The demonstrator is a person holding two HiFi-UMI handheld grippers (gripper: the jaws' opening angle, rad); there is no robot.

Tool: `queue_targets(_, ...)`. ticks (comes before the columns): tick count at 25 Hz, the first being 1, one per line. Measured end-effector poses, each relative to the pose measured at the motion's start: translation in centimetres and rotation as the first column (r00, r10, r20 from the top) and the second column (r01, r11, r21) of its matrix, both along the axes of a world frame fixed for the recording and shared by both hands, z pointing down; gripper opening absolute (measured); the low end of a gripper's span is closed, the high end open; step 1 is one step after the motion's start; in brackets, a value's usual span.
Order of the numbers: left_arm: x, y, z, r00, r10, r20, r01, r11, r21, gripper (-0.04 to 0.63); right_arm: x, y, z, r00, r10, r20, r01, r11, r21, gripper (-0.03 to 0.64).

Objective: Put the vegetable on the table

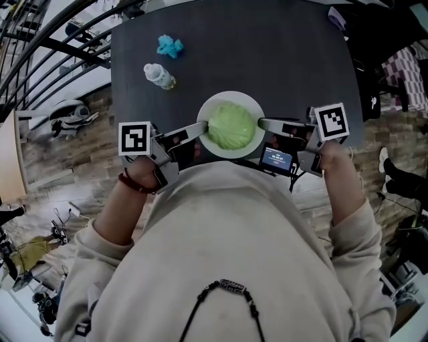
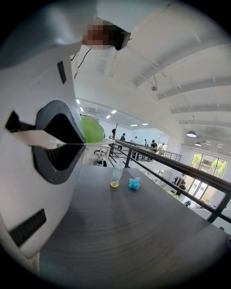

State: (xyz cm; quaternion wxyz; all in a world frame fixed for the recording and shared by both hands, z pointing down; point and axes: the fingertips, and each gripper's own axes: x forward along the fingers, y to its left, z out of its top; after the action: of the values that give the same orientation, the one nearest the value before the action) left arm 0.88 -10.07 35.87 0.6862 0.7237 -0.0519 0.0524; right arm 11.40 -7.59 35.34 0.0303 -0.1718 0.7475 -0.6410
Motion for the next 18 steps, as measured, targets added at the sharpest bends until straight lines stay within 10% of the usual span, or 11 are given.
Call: queue_targets(18, -4.9, -3.9, 1.0, 0.999, -0.025, -0.022, 0.024, 0.999, -0.041, 0.025, -4.8, -4.1, 0.4, 0.999, 0.002, -0.034, -0.003, 0.999, -0.033, 0.025)
